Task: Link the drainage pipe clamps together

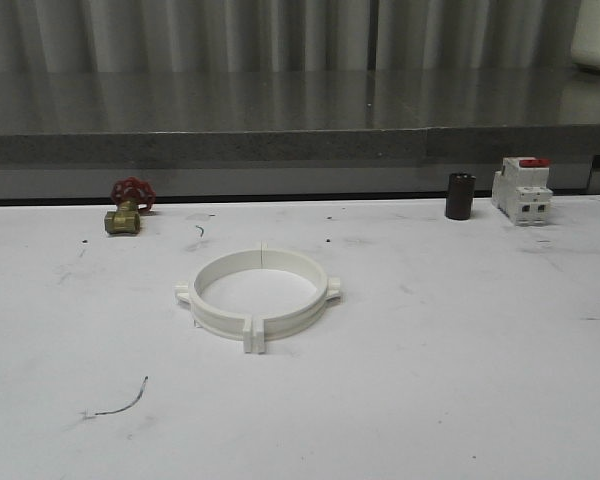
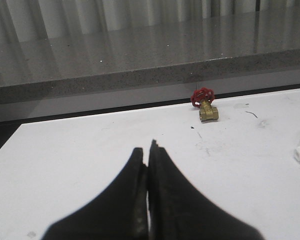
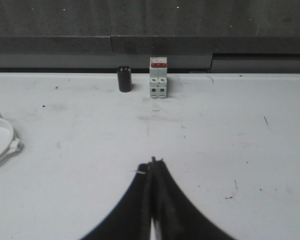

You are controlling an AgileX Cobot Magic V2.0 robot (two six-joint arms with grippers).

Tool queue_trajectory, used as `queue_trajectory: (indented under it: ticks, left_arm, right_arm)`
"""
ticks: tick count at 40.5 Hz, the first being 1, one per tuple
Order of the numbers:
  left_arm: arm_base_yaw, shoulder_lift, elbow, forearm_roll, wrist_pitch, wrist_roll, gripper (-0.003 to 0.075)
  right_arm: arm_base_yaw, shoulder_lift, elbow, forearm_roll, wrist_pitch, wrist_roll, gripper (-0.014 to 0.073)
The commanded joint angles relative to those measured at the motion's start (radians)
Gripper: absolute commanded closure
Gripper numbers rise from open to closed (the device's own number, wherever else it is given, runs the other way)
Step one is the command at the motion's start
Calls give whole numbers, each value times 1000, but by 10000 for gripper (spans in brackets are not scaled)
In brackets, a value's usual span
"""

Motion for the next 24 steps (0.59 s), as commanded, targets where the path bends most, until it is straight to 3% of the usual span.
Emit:
queue_trajectory:
  ticks: [1, 24]
  left_arm:
    - [1, -20, 1, -10, -71, 3, 741]
    - [1, -20, 1, -10, -71, 3, 741]
  right_arm:
    - [-4, 7, -26, -30, -70, -7, 656]
    - [-14, -7, 9, -55, -112, -16, 656]
